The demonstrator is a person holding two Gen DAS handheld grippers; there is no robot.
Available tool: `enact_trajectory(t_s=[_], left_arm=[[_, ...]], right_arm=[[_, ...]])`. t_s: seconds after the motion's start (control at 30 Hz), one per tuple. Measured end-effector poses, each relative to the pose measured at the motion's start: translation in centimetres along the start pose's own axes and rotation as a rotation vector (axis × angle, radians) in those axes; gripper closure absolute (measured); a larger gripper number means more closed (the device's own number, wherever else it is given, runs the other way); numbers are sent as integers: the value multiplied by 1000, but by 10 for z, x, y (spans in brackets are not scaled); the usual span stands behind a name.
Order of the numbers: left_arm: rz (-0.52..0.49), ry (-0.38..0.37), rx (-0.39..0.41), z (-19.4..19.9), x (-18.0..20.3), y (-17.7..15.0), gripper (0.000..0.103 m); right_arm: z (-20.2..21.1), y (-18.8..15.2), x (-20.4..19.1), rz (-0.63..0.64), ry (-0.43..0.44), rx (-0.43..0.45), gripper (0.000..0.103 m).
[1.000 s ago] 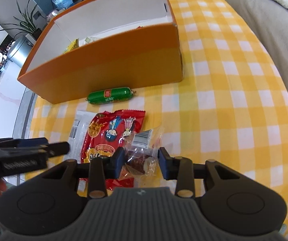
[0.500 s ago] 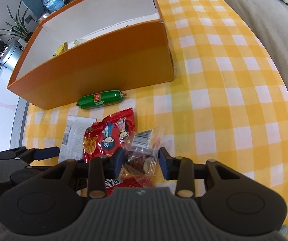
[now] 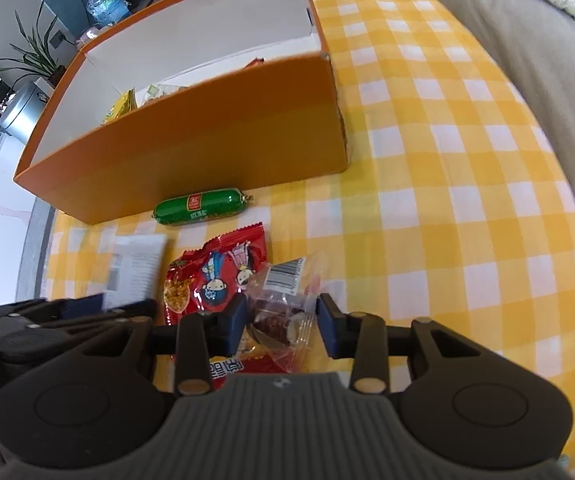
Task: Organize snacks
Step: 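Lift the white packet with left tool while right tool lifts clear bag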
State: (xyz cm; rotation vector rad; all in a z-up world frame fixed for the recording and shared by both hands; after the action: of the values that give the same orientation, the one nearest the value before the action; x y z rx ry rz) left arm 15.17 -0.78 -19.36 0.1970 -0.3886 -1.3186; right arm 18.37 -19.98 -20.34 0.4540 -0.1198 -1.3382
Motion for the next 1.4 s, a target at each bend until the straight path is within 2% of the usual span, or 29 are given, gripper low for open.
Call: enact_trajectory(t_s=[0.13,0.4,0.57,0.77,0.9,1.07,1.27,1.4], left_arm=[[42,-52,53,37,-3,12,49],[64,-173,181,104,15,51,49],[29,-187,236,114,35,84,49],[-20,-167,254,106,52,119,49],[-56,-129,255,92,58,135,49],[-89,-84,218,67,59,149,49],[-102,-38,143,28,51,159,49],[-91,-31,104,7,48,162,49]], right_arm=[[17,7,0,10,-20,35,68],[64,33,-13,51,-1,177,68],[84,56,-17,64,13,266,68],[86,92,-21,53,22,304,68],[78,119,-25,99,-18,316,68],[57,149,-26,184,-62,306,68],[19,171,-20,295,-119,252,68],[-1,186,-18,384,-174,240,68]])
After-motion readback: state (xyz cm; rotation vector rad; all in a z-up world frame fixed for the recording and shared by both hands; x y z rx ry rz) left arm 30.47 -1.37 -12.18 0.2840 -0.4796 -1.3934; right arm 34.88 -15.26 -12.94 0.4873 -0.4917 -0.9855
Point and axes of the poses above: each gripper's, at about its wrist camera, not at the fingertips, and z roughly against the way its jaws point, x to its right, y to its top, the point moved 10 cm from there along -z, roughly the way its jaws point, and after that the axes turned 15 degrees about z, right-handed, at the moved point
